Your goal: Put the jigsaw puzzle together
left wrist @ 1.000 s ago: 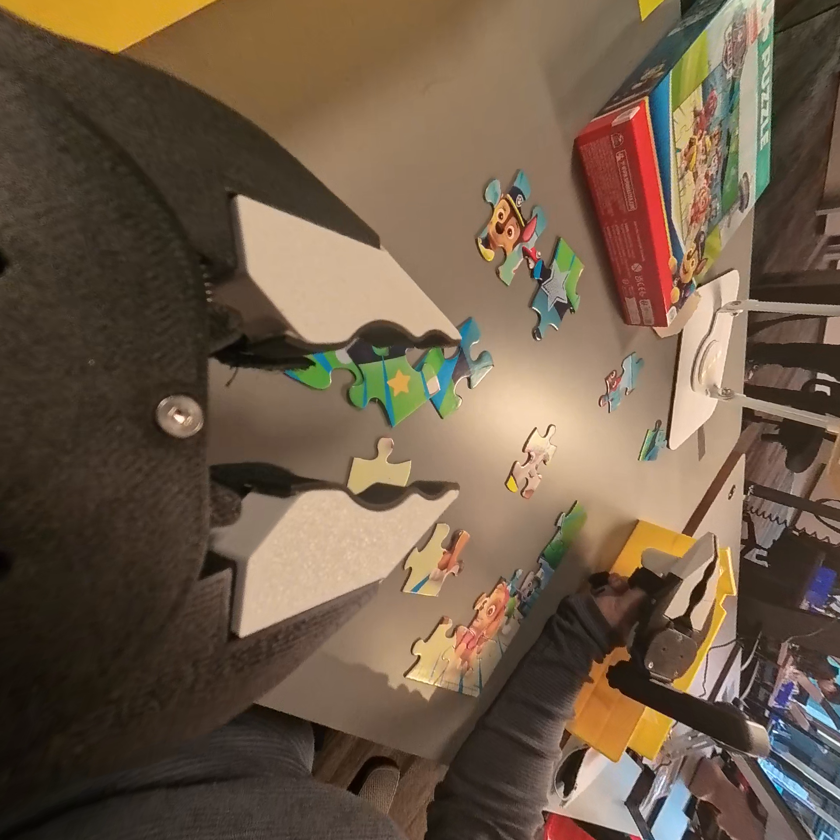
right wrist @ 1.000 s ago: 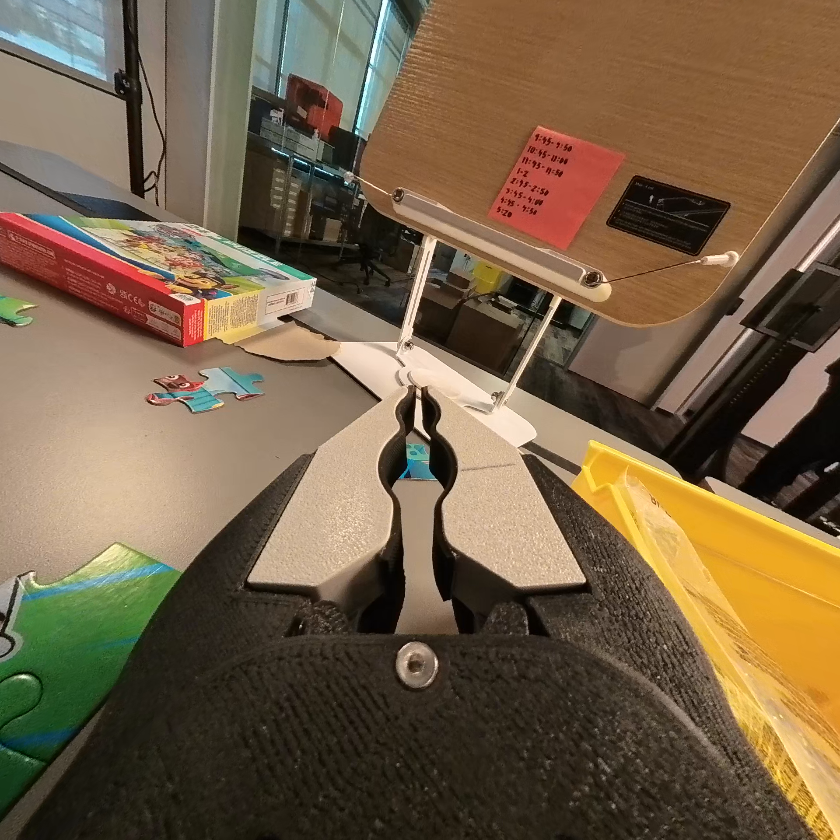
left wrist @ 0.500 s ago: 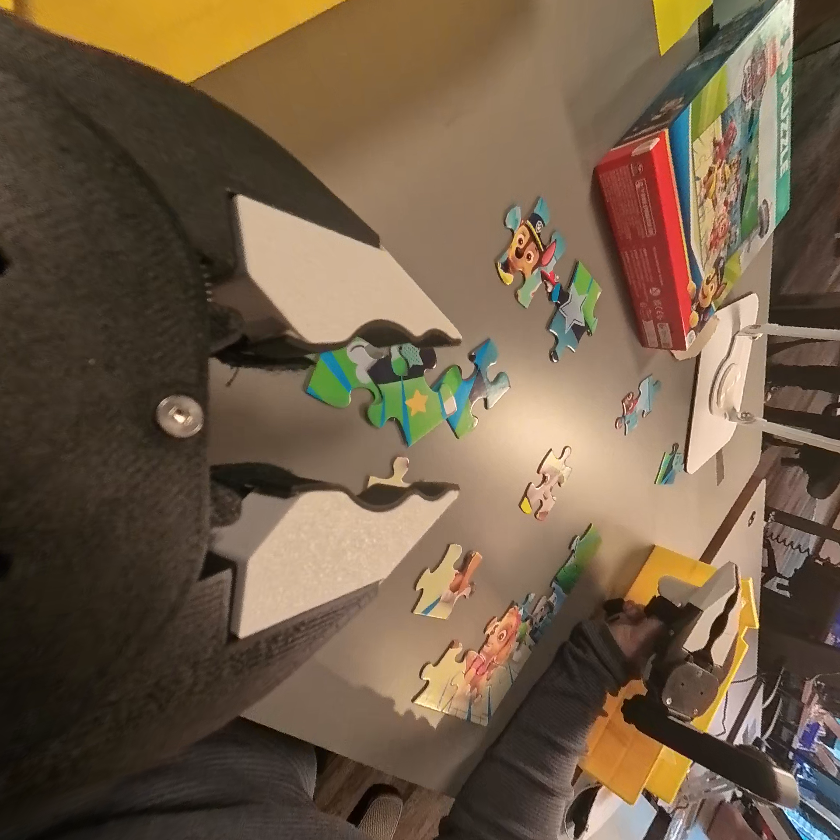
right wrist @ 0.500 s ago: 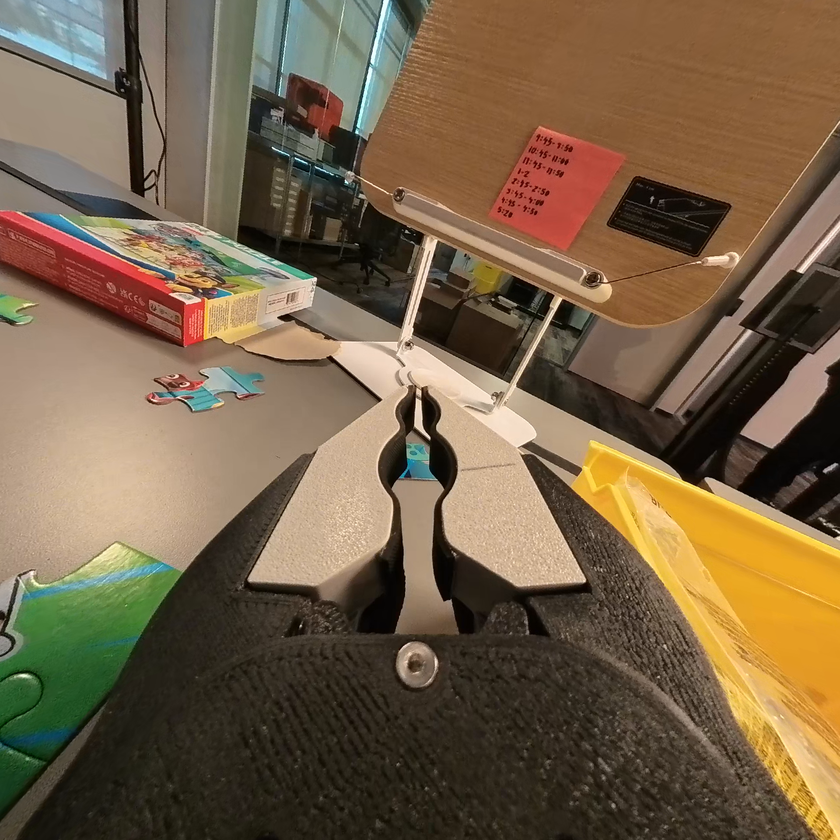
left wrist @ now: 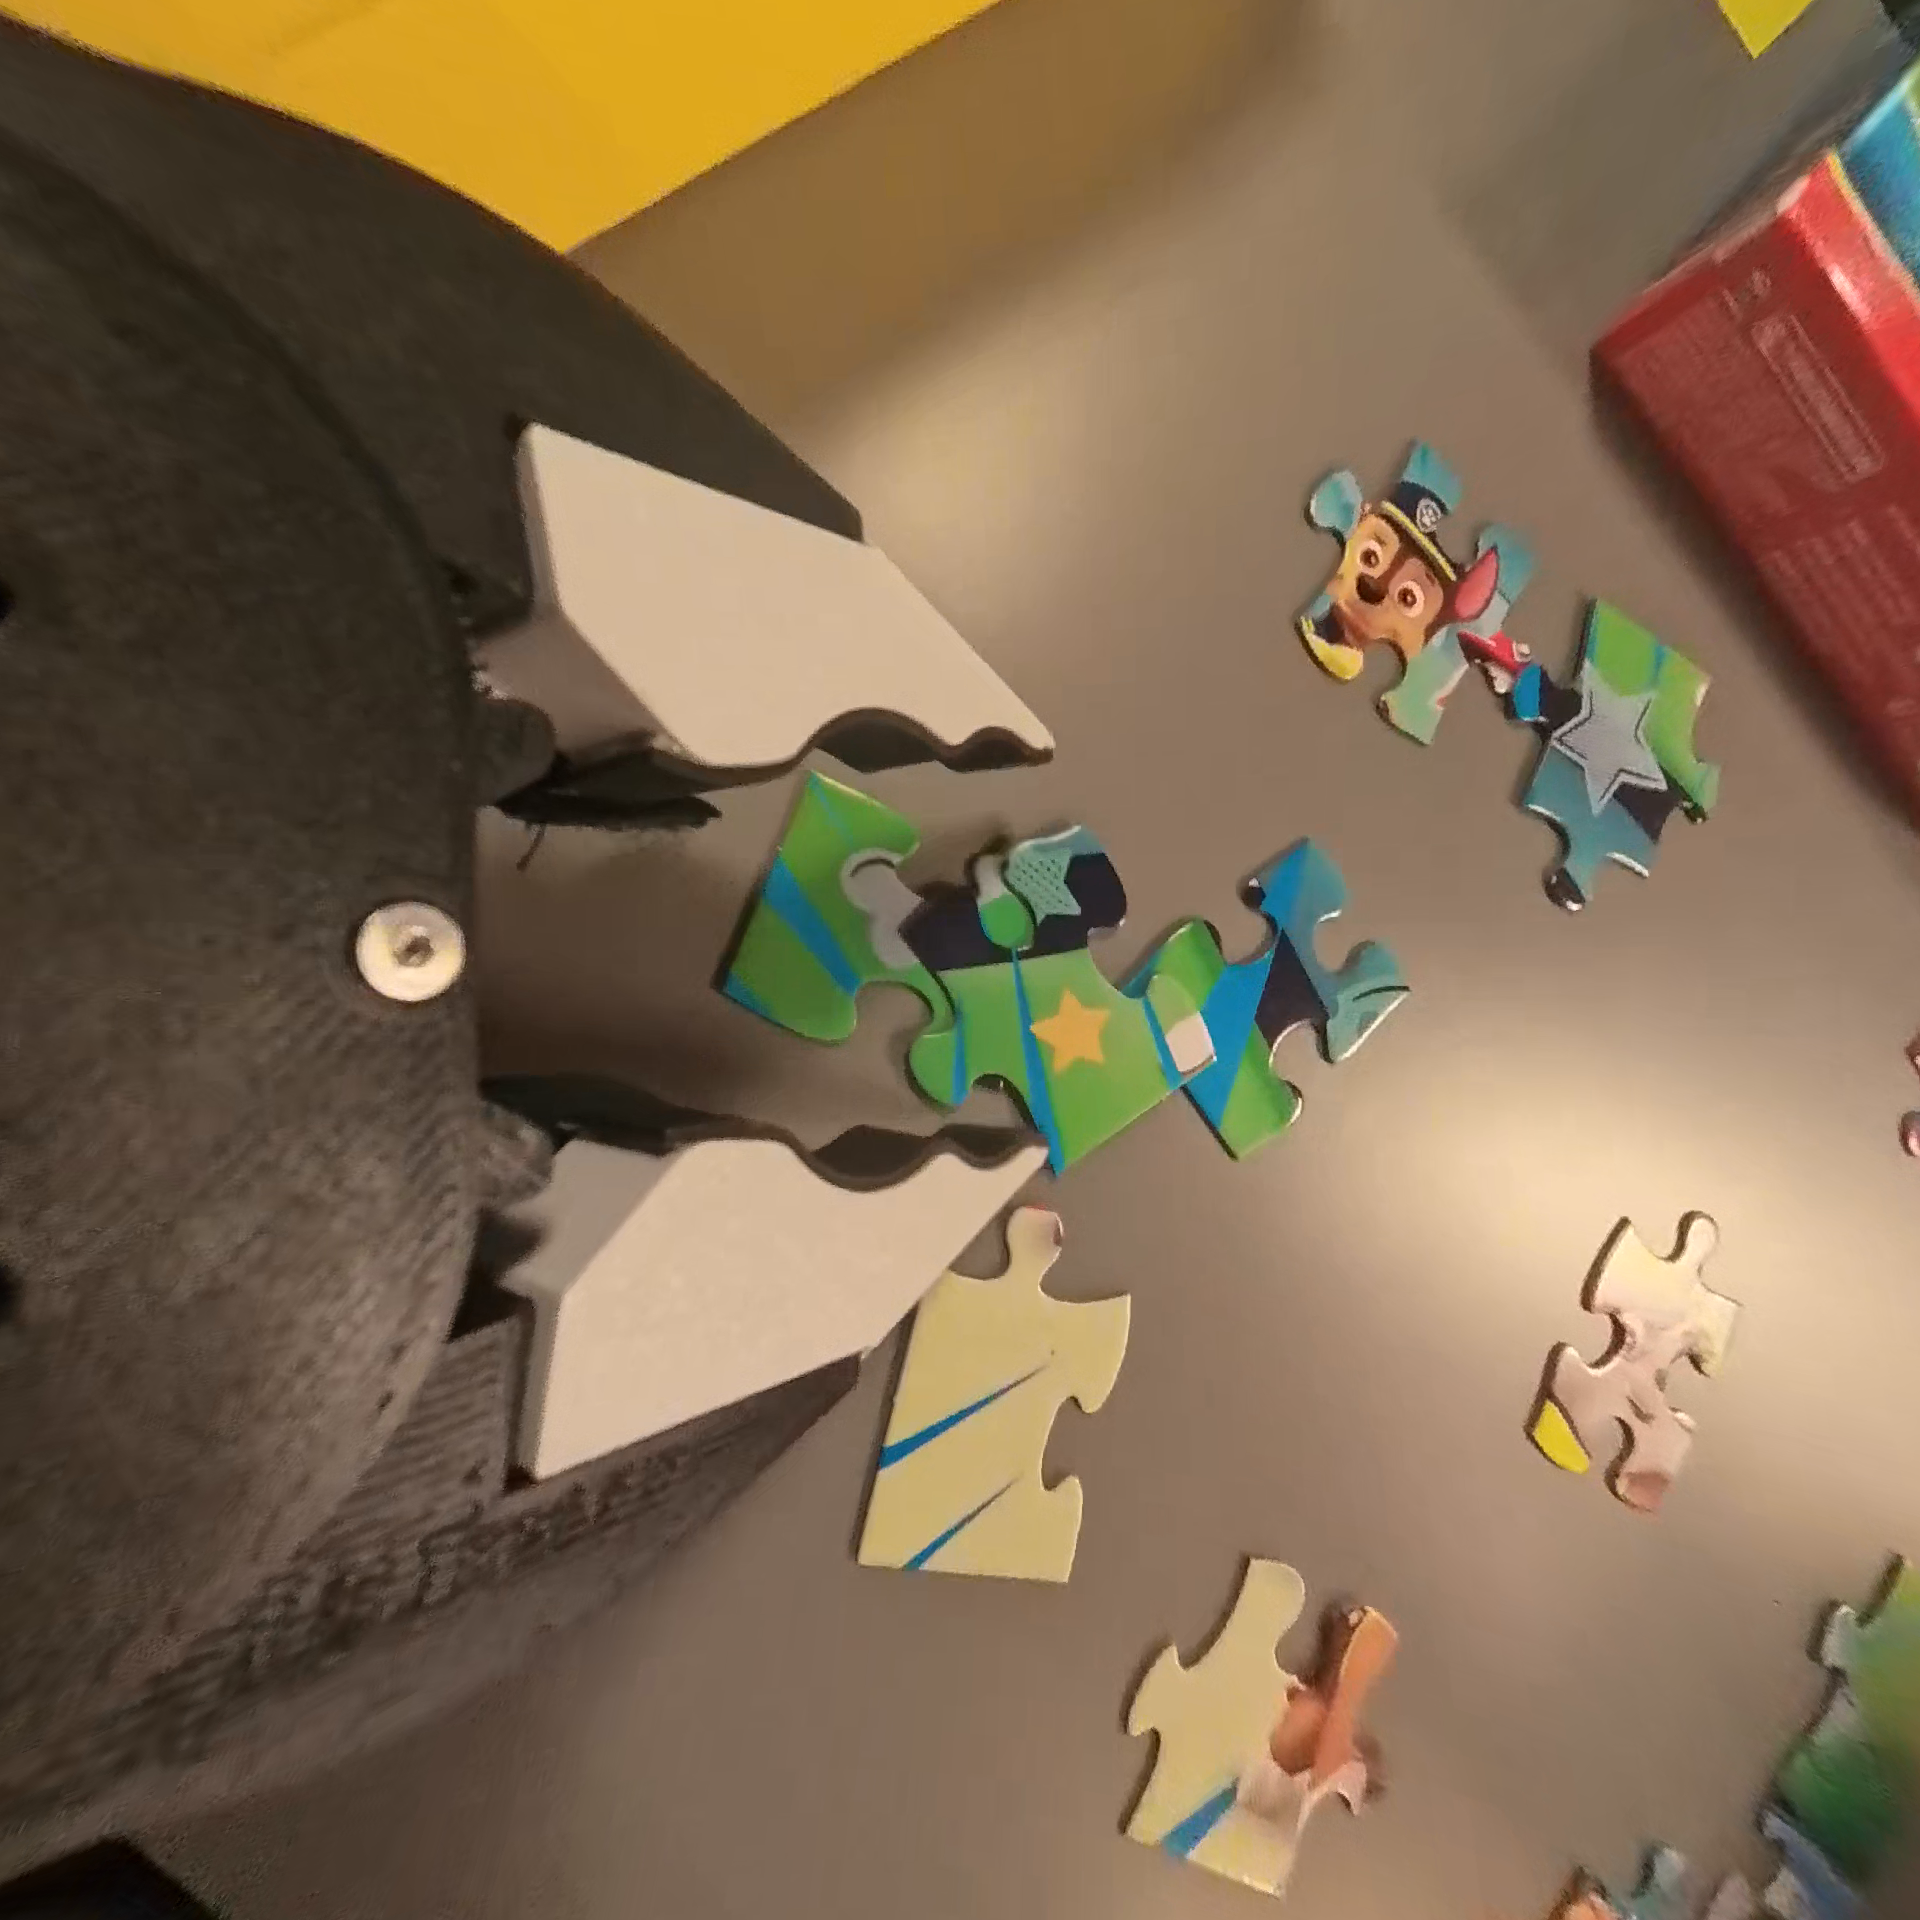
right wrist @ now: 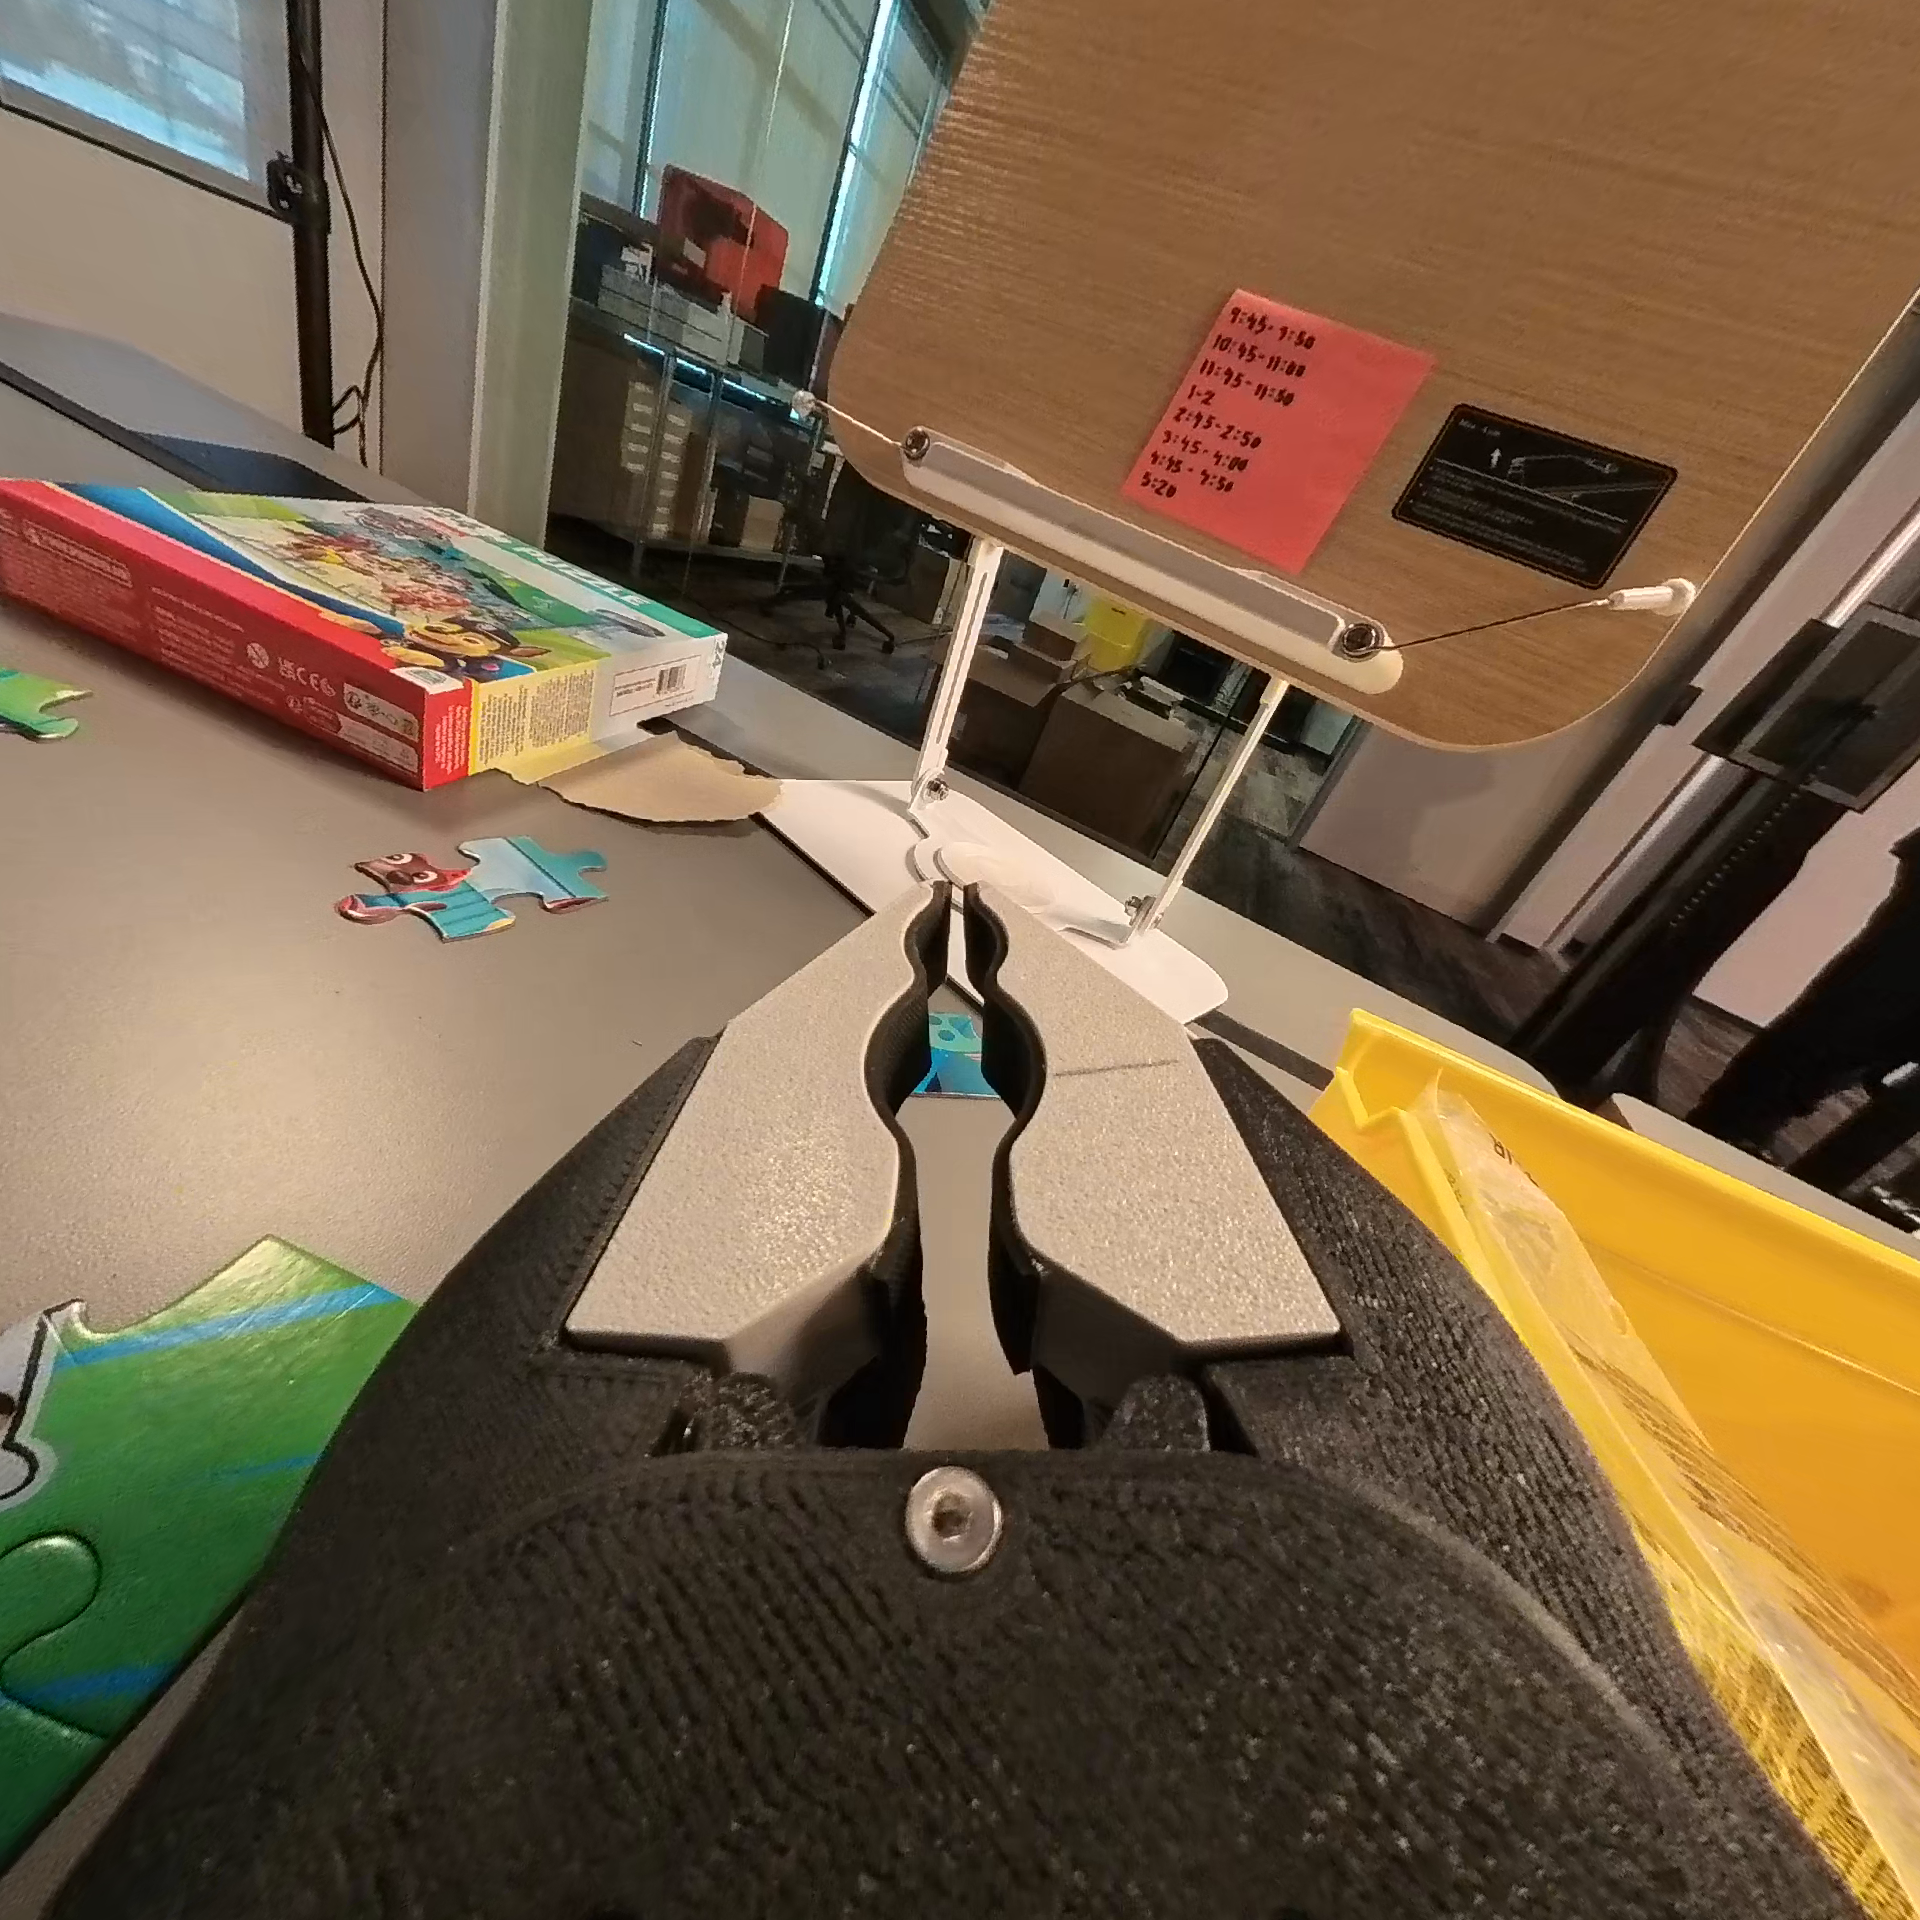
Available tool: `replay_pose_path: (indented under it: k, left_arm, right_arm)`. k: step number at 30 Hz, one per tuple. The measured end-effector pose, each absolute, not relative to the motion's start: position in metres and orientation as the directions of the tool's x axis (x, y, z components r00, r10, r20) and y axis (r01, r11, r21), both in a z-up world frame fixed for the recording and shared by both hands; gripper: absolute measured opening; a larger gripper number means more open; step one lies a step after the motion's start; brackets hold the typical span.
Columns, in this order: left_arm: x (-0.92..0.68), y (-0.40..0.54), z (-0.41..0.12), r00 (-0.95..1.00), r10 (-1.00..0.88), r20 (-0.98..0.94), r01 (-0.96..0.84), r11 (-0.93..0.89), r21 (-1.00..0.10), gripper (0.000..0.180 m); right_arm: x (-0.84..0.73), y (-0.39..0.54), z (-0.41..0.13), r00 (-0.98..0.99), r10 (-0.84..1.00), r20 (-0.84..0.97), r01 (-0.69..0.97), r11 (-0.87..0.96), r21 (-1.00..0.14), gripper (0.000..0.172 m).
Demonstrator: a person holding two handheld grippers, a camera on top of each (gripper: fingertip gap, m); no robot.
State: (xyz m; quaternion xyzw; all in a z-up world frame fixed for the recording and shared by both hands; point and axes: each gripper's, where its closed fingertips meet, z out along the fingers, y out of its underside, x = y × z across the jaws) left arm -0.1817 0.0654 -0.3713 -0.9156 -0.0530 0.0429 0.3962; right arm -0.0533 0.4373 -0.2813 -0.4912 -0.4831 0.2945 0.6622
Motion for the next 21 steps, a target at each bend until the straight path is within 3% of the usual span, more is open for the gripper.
replay_pose_path:
  k: [4, 7, 10, 16, 21]
  left_arm:
    - [-0.178, 0.071, -0.380, 0.997, 0.067, -0.044, 0.019, -0.735, -0.678, 0.072]
    - [-0.171, 0.075, -0.380, 0.994, -0.087, -0.066, -0.109, -0.754, -0.648, 0.076]
    - [-0.166, 0.077, -0.373, 0.958, -0.278, -0.068, -0.261, -0.752, -0.606, 0.066]
    - [-0.169, 0.070, -0.383, 0.836, -0.547, -0.035, -0.530, -0.791, -0.305, 0.061]
    - [-0.168, 0.072, -0.384, 0.764, -0.645, -0.020, -0.637, -0.748, -0.186, 0.038]
  right_arm:
    - [-0.054, 0.436, -0.281, 0.355, 0.867, 0.349, 0.082, 0.343, -0.936, 0.000]
    - [-0.054, 0.436, -0.281, 0.352, 0.869, 0.348, 0.080, 0.342, -0.936, 0.000]
    - [-0.054, 0.435, -0.281, 0.349, 0.872, 0.345, 0.077, 0.340, -0.937, 0.000]
    - [-0.054, 0.435, -0.281, 0.347, 0.874, 0.341, 0.074, 0.337, -0.939, 0.000]
    - [-0.053, 0.435, -0.281, 0.347, 0.874, 0.339, 0.071, 0.336, -0.939, 0.000]
